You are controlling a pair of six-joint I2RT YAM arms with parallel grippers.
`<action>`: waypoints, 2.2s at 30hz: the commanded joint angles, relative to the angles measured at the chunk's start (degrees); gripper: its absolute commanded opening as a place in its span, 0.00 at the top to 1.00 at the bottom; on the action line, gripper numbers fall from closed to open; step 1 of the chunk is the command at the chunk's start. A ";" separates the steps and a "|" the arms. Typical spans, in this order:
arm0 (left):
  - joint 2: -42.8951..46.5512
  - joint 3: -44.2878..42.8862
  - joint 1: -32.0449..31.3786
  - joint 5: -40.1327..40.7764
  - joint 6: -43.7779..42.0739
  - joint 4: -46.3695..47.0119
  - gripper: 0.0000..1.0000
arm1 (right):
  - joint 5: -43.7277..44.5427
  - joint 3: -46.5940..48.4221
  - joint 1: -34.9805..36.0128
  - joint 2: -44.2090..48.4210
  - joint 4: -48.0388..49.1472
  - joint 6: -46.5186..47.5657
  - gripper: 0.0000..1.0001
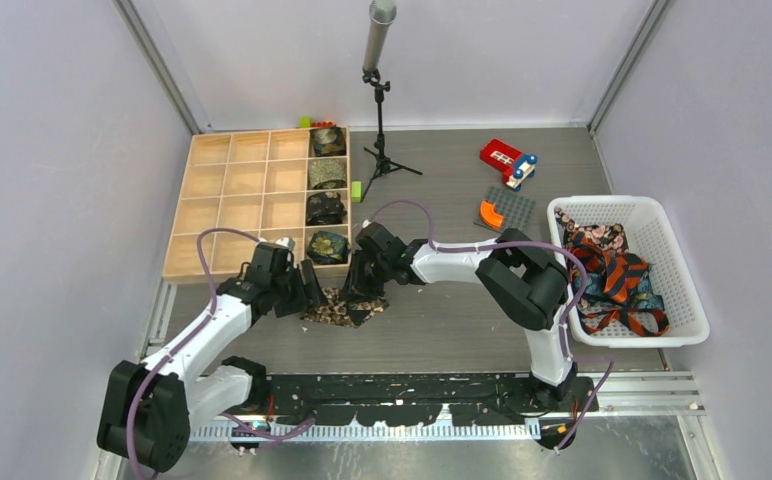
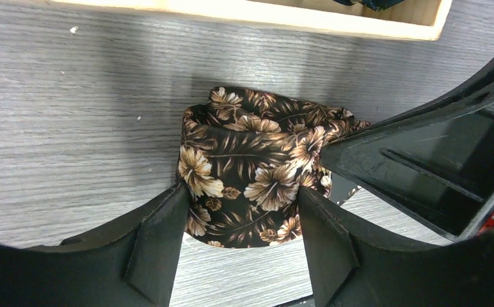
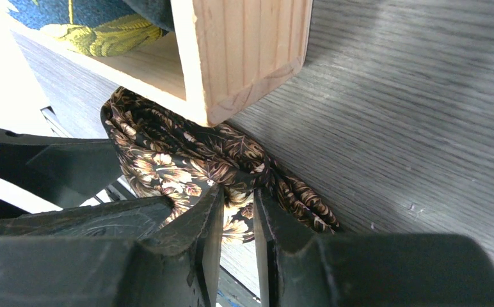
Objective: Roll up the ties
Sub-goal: Roll the tie at the center of the board.
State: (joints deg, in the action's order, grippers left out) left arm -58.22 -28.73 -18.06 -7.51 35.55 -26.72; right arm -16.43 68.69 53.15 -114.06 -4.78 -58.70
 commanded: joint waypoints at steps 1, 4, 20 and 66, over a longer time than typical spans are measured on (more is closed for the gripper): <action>-0.62 2.35 1.19 -4.46 0.37 5.97 0.35 | 0.78 0.39 0.42 -1.15 -0.33 0.69 0.72; -1.25 4.06 1.53 -5.28 0.74 8.17 0.35 | 0.76 0.39 0.38 -1.42 -0.26 0.56 0.72; 0.86 1.50 2.07 4.16 -1.26 4.78 0.27 | 0.64 2.09 0.38 -2.13 -1.71 1.21 0.72; 2.05 5.68 2.95 -4.36 3.93 12.73 0.89 | 4.97 10.57 1.83 1.26 -13.49 6.48 0.65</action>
State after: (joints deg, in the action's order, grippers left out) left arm -60.64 -23.33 -14.66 -13.26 36.93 -11.75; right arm -15.68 78.54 53.56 -118.28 -14.52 -54.46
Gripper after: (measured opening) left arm 0.316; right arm 0.327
